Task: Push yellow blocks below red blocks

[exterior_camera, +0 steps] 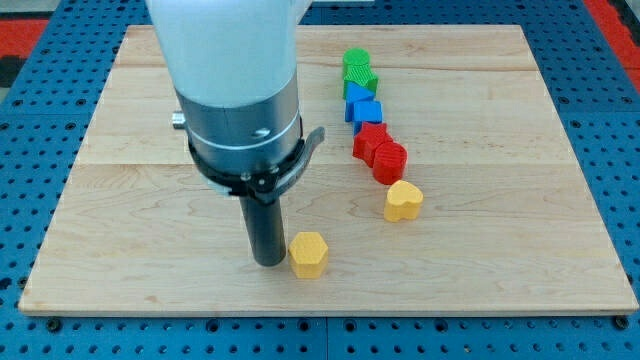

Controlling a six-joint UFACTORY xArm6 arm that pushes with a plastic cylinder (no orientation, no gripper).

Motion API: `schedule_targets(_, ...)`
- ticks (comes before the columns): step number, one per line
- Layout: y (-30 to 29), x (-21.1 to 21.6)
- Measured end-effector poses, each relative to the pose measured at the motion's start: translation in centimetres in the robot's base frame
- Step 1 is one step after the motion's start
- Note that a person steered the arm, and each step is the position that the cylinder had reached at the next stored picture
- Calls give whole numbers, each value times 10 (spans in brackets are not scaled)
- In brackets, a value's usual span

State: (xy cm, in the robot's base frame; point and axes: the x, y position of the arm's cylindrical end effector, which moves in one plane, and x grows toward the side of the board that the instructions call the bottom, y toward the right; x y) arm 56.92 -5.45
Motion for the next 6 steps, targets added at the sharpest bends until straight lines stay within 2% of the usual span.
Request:
schedule_targets(1,21,5)
schedule_targets(2,80,-8)
schedule_targets(3,93,-7)
schedule_targets(4,131,26)
schedule_targets(5,184,11)
schedule_targets(6,217,-75)
